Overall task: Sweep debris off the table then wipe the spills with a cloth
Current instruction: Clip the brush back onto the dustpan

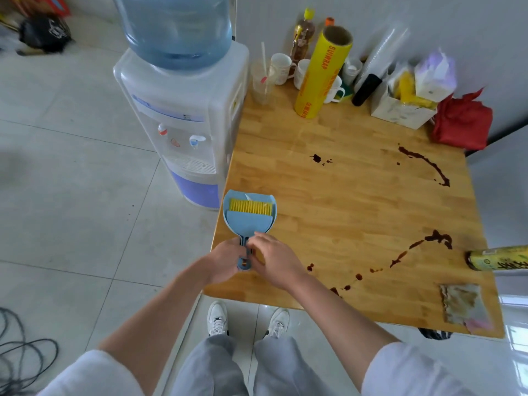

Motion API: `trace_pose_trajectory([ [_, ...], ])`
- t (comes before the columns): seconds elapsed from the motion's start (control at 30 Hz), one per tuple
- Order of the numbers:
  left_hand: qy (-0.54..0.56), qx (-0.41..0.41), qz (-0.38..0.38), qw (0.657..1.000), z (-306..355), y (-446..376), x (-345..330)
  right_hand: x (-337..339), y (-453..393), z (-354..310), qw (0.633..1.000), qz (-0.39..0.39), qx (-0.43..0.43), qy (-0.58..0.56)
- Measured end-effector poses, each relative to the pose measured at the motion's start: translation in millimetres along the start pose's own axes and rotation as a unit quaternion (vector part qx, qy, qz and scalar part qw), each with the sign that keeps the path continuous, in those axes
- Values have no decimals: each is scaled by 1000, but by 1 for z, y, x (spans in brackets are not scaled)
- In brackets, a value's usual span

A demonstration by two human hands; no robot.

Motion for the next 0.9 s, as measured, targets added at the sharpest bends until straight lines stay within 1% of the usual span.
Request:
trace_pose_trajectory([
  [0.03, 1, -11, 23, 1000, -4, 0, 2, -3, -3, -4, 1000, -5, -4, 1],
  [0.07, 20, 13, 8, 1000, -9, 0, 4, -6, -5, -7, 1000, -7, -8, -1],
  [0.1, 74, 34, 24, 996, -17, 0, 7, -9, -7, -9, 1000, -8, -11, -3],
  [0.13, 119, 64, 24, 990, -19, 0, 9, -12, -9, -11, 1000, -8, -13, -4],
  [0.17, 157, 72, 19, 985, -23, 0, 10, -16, -11, -12, 1000, -13, -14, -2],
  [0.2, 170, 73, 12, 983, -29, -2, 6, -20, -12, -13, 1000, -24, -14, 1],
  [0.23, 196, 96, 6, 976, -32, 0, 3, -26, -13, -14, 999, -41, -15, 6],
  [0.3, 248, 113, -14, 962, -38, 5, 1, -38, -16, -15, 996, -84, -26, 20],
  [0.37, 269, 122, -43, 954, -42, 5, 2, -44, -18, -17, 993, -112, -41, 26],
  [0.43, 264, 131, -56, 954, -45, 3, 3, -46, -21, -18, 991, -121, -50, 27],
  [0.5, 249, 152, -53, 955, -50, -2, 2, -47, -22, -18, 990, -125, -58, 31],
  [0.6, 216, 158, -24, 963, -50, -9, -1, -48, -21, -14, 989, -128, -72, 26],
  [0.7, 173, 177, 29, 968, -53, -11, 1, -51, -20, -11, 987, -135, -82, 22],
  [0.77, 141, 194, 37, 970, -55, -12, 3, -51, -19, -9, 988, -134, -76, 10],
  [0.83, 71, 216, 32, 973, -54, -10, 9, -49, -16, -5, 991, -114, -68, -26],
  [0.9, 52, 223, 59, 972, -47, -8, 19, -38, -12, 3, 993, -65, -69, -64],
])
Point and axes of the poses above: each hand's wrist, its own y-axis away from the middle knuckle, its own x-axis out of the back of the hand, z = x × y, the point moved 3 cm from there along -y, towards the middle knuckle, and after that the axes turned 9 degrees about -z, right-handed, at the moved point
